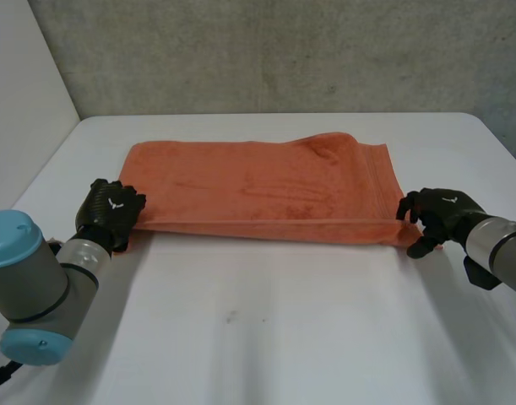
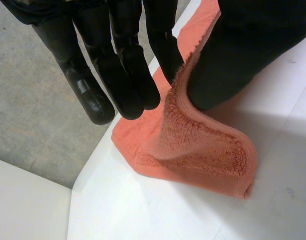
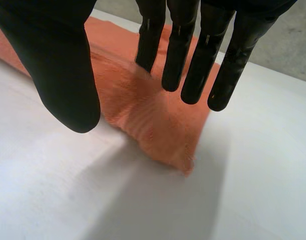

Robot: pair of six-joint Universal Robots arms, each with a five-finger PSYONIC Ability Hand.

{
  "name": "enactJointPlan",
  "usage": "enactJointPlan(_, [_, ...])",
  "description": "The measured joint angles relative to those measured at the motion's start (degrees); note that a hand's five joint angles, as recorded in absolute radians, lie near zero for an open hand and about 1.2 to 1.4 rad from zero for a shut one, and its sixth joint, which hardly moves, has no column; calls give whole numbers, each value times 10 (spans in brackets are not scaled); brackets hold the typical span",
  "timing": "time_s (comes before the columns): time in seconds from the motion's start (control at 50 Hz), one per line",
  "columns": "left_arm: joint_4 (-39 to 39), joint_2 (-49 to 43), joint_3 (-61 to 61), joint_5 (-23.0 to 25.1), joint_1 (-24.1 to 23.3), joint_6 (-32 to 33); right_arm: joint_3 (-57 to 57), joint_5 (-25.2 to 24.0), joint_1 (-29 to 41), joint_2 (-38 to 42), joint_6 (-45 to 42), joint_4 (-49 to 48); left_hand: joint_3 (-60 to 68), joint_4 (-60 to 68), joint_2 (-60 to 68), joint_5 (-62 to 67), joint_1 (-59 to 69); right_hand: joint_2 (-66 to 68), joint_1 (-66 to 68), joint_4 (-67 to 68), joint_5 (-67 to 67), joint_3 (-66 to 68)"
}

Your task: Fold the laundry

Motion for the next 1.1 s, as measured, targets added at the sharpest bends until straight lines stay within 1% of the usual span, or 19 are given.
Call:
enactJointPlan(0.1, [0, -2, 0, 0, -1, 0, 5, -3, -21, 1, -4, 4, 0, 0, 0, 0, 0, 0, 3, 6, 8, 1])
enactJointPlan(0.22, [0, -3, 1, 1, -1, 0, 10, -3, -29, -1, -4, 4, 0, 0, 0, 0, 0, 0, 3, 7, 9, 1])
enactJointPlan(0.6, [0, -7, 4, 2, -1, 0, 22, -11, -27, 6, -3, 0, 0, 0, 0, 0, 0, 0, 1, -1, -2, 0])
enactJointPlan(1.02, [1, -9, 6, 3, 0, 0, -9, -14, -15, 67, 2, -6, 0, 0, 0, 0, 0, 0, 3, 0, 1, 2])
enactJointPlan(1.1, [1, -9, 6, 3, 0, 0, -18, -14, -13, 76, 3, -7, 0, 0, 0, 0, 0, 2, 14, 18, 16, 12])
